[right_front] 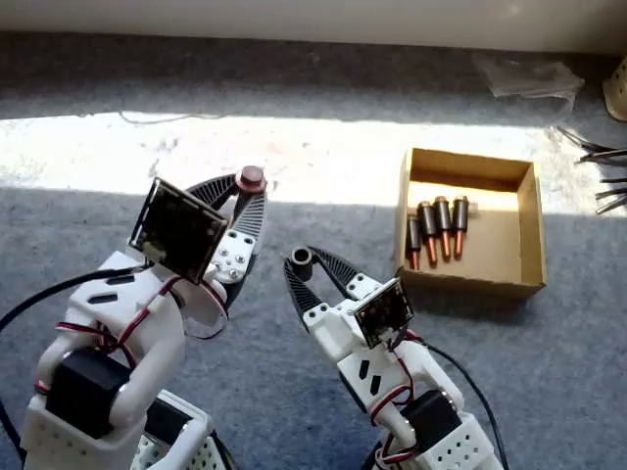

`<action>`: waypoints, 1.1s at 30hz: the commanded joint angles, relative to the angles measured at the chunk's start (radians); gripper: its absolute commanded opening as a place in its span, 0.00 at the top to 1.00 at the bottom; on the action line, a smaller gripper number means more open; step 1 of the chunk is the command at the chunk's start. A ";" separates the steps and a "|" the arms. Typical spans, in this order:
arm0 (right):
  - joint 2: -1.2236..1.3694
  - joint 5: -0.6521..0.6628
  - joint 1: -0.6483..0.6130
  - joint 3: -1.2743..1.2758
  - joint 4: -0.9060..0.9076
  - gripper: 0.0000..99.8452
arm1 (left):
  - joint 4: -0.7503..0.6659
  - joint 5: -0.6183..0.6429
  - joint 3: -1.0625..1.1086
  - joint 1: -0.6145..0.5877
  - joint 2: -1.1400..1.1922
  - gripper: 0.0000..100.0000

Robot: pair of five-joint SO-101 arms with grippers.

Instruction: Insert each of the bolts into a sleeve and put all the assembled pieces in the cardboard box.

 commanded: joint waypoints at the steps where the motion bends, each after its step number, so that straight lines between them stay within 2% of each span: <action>1: -0.007 0.011 0.059 0.114 -0.027 1.00 | -0.230 0.095 0.171 0.018 -0.145 1.00; 7: -0.005 0.011 0.084 0.113 -0.027 1.00 | -0.405 0.117 0.338 0.074 -0.249 1.00; 11: -0.002 0.011 0.084 0.113 -0.027 1.00 | -0.574 0.216 0.437 0.097 -0.263 1.00; 15: -0.001 0.011 0.084 0.113 -0.027 1.00 | -0.684 0.226 0.503 0.094 -0.248 1.00; 21: 0.001 0.011 0.082 0.113 -0.027 1.00 | -0.692 0.249 0.507 0.091 -0.179 1.00; 26: 0.001 0.011 0.084 0.113 -0.025 1.00 | -0.692 0.419 0.504 0.056 -0.160 1.00; 33: 0.001 0.011 0.085 0.113 -0.025 1.00 | -0.671 0.434 0.466 0.050 -0.157 1.00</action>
